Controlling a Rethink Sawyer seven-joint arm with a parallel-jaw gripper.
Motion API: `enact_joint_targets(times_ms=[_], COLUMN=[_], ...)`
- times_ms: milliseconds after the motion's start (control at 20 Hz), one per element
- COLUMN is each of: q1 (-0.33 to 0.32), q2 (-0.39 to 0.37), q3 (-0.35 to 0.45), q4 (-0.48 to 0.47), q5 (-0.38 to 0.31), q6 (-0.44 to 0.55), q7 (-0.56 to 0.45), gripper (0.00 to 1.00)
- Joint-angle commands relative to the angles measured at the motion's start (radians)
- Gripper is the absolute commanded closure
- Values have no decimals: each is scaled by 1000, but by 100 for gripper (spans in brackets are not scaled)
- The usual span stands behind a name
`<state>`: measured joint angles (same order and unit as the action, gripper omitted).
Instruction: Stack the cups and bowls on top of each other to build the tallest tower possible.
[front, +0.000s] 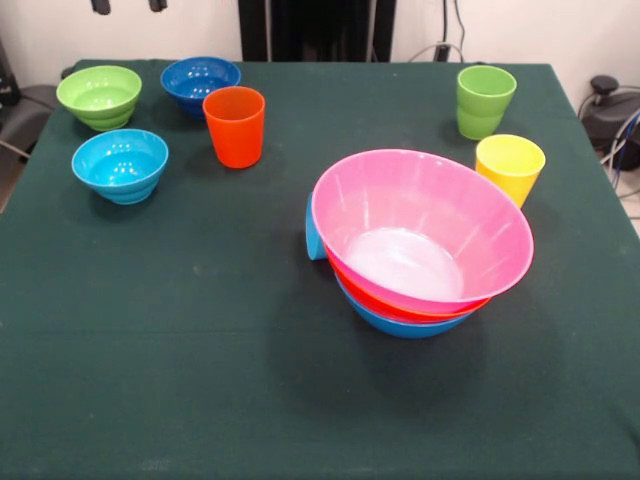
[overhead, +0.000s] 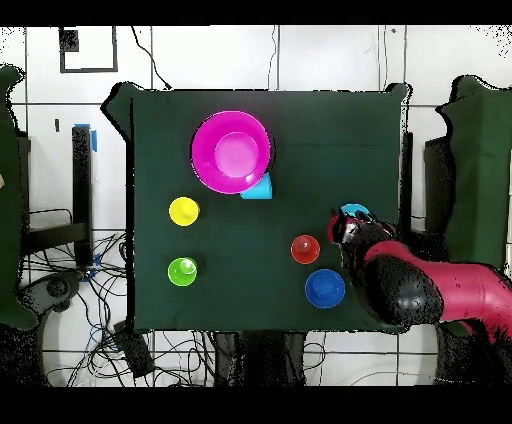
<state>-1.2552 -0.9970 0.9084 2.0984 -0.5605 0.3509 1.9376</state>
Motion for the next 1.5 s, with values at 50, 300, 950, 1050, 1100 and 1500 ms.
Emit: enact_joint_targets(times_ms=[50, 300, 950, 1050, 1100, 1500], q1=[188, 416, 204, 221, 223, 144], q2=[-13, 71, 445, 384, 358, 269], q3=[-169, -465, -163, -179, -188, -153], q4=[96, -40, -126, -132, -146, -250], q5=[-244, -344, -256, -202, -189, -288], q6=[-236, -407, -272, -143, -80, 108], q7=[71, 114, -17, -113, -162, -364], gripper=[0, 0, 0, 0, 0, 0])
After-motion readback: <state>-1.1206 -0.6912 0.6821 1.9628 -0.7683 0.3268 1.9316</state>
